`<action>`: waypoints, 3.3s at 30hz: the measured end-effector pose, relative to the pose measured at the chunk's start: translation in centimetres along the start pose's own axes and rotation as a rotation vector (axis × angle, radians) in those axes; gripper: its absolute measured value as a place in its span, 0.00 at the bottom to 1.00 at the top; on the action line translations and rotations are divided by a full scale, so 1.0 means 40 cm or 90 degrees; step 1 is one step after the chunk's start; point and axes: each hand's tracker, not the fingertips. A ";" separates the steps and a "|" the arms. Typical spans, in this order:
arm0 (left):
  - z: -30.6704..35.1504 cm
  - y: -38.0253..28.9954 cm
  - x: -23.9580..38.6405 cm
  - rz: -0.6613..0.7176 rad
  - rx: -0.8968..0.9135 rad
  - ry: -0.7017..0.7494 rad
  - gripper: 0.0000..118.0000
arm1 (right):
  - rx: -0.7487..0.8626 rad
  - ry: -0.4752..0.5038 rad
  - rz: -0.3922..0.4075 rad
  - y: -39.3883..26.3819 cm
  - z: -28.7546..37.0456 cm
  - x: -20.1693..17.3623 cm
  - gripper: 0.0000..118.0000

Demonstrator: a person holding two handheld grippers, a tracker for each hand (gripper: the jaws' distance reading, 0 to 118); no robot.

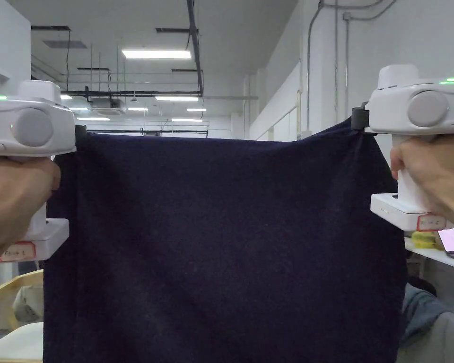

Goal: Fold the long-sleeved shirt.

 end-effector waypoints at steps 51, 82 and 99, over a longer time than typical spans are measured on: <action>0.924 -1.263 -0.196 0.007 -0.584 -0.167 0.13 | -0.594 0.184 -0.027 -1.337 1.083 0.087 0.01; 0.676 -1.266 -0.067 0.066 -0.449 -0.050 0.06 | -0.483 0.086 -0.072 -1.344 0.803 -0.022 0.34; 0.284 -1.450 0.070 0.044 -0.490 -0.139 0.04 | -0.601 0.174 -0.032 -1.692 -0.148 -0.278 0.98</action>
